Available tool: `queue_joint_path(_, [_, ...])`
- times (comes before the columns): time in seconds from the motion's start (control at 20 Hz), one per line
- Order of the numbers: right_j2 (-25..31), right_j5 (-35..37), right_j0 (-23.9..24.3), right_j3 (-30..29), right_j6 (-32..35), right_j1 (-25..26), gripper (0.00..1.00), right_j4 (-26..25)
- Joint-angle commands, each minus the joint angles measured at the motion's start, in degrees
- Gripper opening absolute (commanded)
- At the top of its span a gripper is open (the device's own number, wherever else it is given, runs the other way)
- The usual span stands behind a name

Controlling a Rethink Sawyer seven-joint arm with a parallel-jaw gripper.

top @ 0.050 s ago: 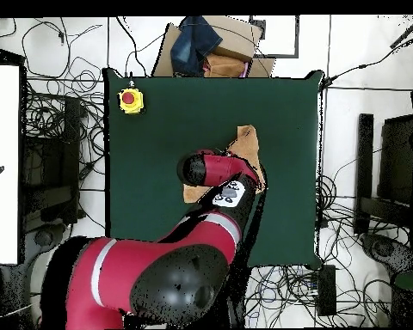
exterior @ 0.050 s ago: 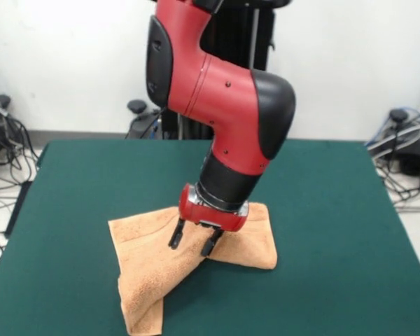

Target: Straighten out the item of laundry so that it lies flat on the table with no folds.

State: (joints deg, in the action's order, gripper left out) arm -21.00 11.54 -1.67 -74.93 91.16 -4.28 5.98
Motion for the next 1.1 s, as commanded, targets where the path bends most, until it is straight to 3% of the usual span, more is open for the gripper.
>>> queue_joint_path(0.05, [7.79,-2.71,0.35,-3.12,13.07,1.37,1.00,2.42])
queue_joint_path(0.65, [11.85,-1.73,2.84,-2.73,10.13,2.22,1.00,0.92])
queue_joint_path(1.1, [9.33,-0.24,1.12,-1.61,10.13,3.33,1.00,0.57])
